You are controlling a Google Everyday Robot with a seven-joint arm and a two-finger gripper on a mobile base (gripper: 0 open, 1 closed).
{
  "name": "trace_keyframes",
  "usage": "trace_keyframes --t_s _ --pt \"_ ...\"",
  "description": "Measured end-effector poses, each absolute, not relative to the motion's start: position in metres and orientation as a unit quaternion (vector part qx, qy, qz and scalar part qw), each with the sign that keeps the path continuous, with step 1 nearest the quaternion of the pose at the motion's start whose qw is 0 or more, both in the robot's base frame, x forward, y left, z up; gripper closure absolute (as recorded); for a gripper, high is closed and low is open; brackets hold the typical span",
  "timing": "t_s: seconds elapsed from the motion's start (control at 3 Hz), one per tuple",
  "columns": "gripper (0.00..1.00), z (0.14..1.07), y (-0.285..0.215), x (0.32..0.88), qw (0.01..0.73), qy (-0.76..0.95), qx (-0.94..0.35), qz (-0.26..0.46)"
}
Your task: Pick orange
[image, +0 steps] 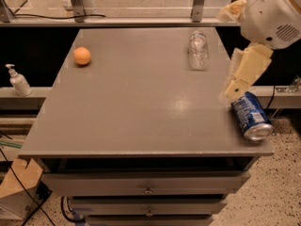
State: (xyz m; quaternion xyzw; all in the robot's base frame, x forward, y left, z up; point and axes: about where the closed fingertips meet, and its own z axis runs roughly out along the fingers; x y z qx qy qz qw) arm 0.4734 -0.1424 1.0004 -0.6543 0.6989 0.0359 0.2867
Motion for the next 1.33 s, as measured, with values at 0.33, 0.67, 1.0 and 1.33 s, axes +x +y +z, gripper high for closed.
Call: trace_keyframes --t_s 0.33,0.67,1.0,1.33 --pt "0.00 1.009 -0.091 0.499 0.330 0.658 -0.673 0.071" --pt "0.00 1.010 -0.089 0.500 0.332 0.657 -0.674 0.073" --pt "0.00 1.007 -0.087 0.504 0.336 0.663 -0.665 0.075" --pt "0.00 0.989 -0.061 0.526 0.357 0.660 -0.653 0.109"
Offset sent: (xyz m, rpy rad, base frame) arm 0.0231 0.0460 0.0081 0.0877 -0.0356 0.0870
